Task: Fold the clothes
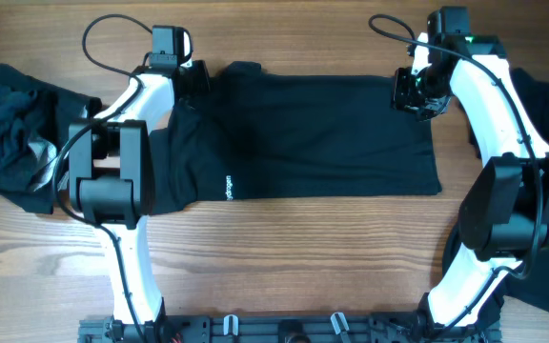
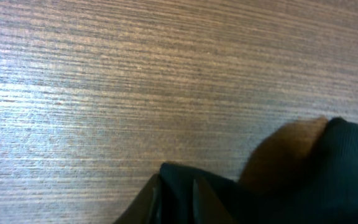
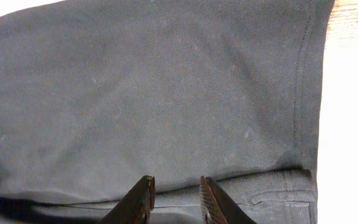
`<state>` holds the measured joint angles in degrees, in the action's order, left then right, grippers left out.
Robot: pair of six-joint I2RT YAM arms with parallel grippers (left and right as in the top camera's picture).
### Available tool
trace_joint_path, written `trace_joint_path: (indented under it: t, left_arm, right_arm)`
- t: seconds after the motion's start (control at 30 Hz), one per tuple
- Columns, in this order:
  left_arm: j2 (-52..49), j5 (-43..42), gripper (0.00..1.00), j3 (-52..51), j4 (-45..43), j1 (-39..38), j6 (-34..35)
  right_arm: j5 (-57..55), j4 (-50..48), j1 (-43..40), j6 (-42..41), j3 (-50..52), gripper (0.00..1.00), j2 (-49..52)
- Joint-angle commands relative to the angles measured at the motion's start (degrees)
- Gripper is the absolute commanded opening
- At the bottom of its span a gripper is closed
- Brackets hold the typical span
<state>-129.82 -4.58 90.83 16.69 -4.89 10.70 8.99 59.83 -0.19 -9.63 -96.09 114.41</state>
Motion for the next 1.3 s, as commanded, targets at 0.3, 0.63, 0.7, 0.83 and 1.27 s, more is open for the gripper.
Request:
trace_joint_path:
  t: [0.3,0.63,0.7,0.83,1.27]
  left_arm:
    - [-1.9,-0.8,0.46,0.0,-5.7,0.3,0.0]
    - [-2.0,-1.8,0.53,0.0,-6.8,-4.9,-3.5]
    - [-2.2,-1.8,0.52,0.0,-4.7,-5.1,-3.5]
    - [-2.6,-1.8,0.4,-0.1,-1.6,-5.0,-3.5]
    - [2.7,-1.8,0.04,0.0,3.4,-4.9,1.4]
  right_arm:
    - [0.0,0.2,-0.1,-0.8,0.2,0.29,0.0]
    - [0.0,0.0,-0.1,-1.0,0.2,0.29,0.0]
    - [0.0,0.0,-0.1,-1.0,0.2,0.29,0.0]
    - [0.0,0.0,-0.1,-1.0,0.2,0.29,0.0]
    - [2.3,0.7,-3.1,-2.5,-0.9,0.33,0.4]
